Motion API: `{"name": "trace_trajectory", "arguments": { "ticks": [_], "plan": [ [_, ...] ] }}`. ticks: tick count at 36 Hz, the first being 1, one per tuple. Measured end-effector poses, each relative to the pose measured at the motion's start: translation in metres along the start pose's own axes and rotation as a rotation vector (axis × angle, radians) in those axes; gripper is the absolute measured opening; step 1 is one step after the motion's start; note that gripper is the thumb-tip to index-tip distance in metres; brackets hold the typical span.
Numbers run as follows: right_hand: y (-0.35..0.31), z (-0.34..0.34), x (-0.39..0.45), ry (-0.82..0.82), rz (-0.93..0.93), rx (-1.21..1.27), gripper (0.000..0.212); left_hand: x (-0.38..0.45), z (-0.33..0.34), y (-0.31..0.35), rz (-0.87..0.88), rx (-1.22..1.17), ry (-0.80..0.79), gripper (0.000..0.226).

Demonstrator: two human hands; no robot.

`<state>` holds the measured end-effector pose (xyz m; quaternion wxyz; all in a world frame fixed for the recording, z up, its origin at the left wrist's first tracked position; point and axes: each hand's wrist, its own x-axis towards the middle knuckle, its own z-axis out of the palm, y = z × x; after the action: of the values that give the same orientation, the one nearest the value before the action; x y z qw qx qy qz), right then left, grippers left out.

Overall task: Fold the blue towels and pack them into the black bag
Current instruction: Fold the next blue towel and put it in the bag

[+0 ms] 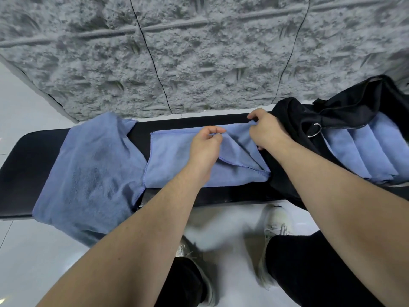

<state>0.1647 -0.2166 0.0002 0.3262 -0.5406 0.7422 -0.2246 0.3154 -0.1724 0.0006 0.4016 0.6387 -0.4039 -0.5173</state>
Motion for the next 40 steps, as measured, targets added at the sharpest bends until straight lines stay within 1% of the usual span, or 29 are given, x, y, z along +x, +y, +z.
{"name": "trace_trajectory", "arguments": {
  "ticks": [2,5,7,8,10,13,15,17,20,23,24,26,29,30,33,34,35,37,38,40],
  "plan": [
    [0.002,0.003,0.002,0.005,-0.012,0.018,0.033,0.0,0.001,0.0,-0.022,-0.023,-0.004,0.028],
    [0.002,0.004,0.003,-0.003,0.0,0.019,0.039,-0.001,0.003,0.001,-0.03,-0.038,-0.007,0.029],
    [0.0,0.005,0.005,-0.041,0.047,-0.009,0.044,-0.001,0.004,0.0,-0.011,-0.019,-0.005,0.028],
    [-0.002,0.004,0.005,-0.071,0.084,-0.022,0.042,0.0,0.004,-0.001,0.001,0.0,-0.004,0.028],
    [-0.005,0.002,0.005,-0.143,0.155,-0.04,0.031,0.001,0.004,-0.002,0.034,0.066,-0.015,0.031],
    [-0.009,-0.003,0.002,-0.198,0.191,-0.048,0.021,0.001,0.006,-0.005,0.082,0.177,-0.094,0.036],
    [-0.01,-0.004,0.001,-0.171,0.162,-0.082,0.019,0.001,0.008,-0.009,0.084,0.243,-0.121,0.036],
    [-0.01,-0.007,0.001,-0.12,0.112,-0.139,0.017,0.001,0.009,-0.013,0.09,0.288,-0.116,0.035],
    [-0.011,-0.014,0.001,-0.016,0.001,-0.166,0.008,0.002,0.008,-0.013,0.084,0.294,-0.107,0.034],
    [-0.01,-0.017,0.005,0.047,-0.077,-0.187,0.027,0.003,0.008,-0.011,0.072,0.29,-0.116,0.034],
    [-0.011,-0.015,0.006,0.055,-0.096,-0.195,0.029,0.003,0.008,-0.011,0.073,0.291,-0.118,0.035],
    [-0.012,-0.012,0.005,0.032,-0.118,-0.227,0.028,0.004,0.008,-0.012,0.077,0.292,-0.122,0.035],
    [-0.008,-0.009,0.002,-0.012,-0.139,-0.235,0.032,0.005,0.008,-0.012,0.078,0.277,-0.13,0.035],
    [-0.006,-0.009,0.002,-0.014,-0.136,-0.213,0.03,0.006,0.008,-0.012,0.078,0.275,-0.129,0.035],
    [-0.003,-0.01,0.003,0.0,-0.142,-0.16,0.012,0.007,0.007,-0.013,0.082,0.277,-0.123,0.036],
    [-0.003,-0.011,0.003,-0.009,-0.142,-0.158,0.013,0.007,0.007,-0.013,0.081,0.278,-0.122,0.035],
    [-0.004,-0.012,0.002,-0.028,-0.147,-0.17,0.019,0.007,0.007,-0.013,0.078,0.277,-0.122,0.035],
    [-0.005,-0.016,0.001,-0.081,-0.168,-0.248,0.028,0.007,0.007,-0.013,0.072,0.268,-0.125,0.034],
    [-0.007,-0.017,0.0,-0.101,-0.163,-0.291,0.028,0.007,0.007,-0.013,0.069,0.261,-0.126,0.033],
    [-0.01,-0.02,0.002,-0.103,-0.143,-0.341,0.02,0.007,0.007,-0.013,0.066,0.252,-0.129,0.033]
  ]
}}
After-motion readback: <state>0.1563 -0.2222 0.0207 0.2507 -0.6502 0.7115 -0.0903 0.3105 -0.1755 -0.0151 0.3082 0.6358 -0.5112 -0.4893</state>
